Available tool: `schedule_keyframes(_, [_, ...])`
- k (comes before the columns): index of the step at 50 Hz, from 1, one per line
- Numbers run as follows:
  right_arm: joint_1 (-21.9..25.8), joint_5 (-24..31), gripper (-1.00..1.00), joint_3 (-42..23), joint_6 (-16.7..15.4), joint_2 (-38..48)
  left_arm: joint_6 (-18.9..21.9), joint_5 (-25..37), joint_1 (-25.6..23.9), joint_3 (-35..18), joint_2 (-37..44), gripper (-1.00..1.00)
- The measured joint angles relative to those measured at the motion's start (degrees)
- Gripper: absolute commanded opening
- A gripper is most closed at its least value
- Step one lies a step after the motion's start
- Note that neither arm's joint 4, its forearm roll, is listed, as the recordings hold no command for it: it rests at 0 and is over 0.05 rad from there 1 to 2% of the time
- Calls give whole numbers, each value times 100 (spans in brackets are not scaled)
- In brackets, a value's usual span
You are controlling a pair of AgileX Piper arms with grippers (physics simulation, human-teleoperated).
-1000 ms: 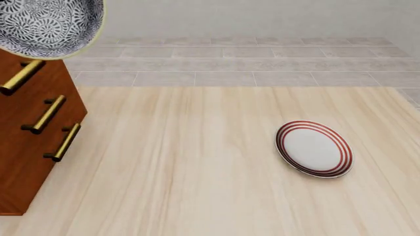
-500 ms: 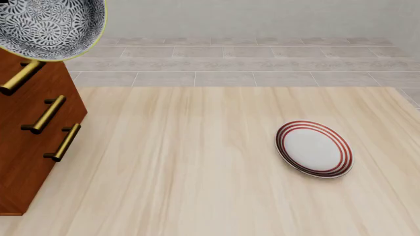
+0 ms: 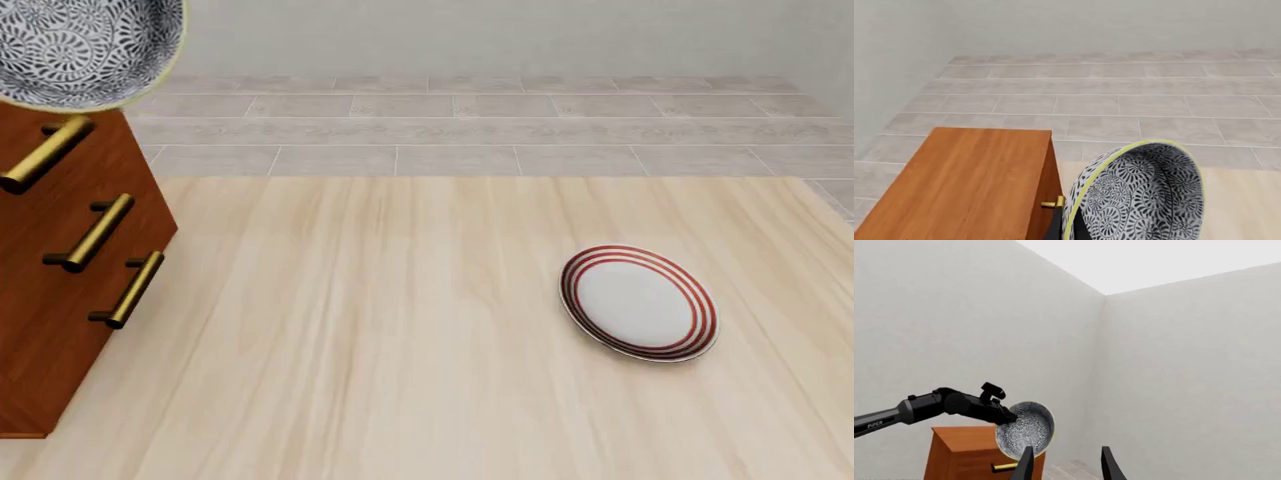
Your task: Put the bowl on top of the cabinet.
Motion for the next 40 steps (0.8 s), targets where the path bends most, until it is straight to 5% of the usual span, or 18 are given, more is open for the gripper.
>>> schedule_keyframes(26, [39, -45, 100, 20, -18, 67, 13, 70, 197, -86, -16, -100])
schedule_keyframes(40, [50, -65, 100, 34, -27, 86, 134, 178, 922, -194, -239, -100])
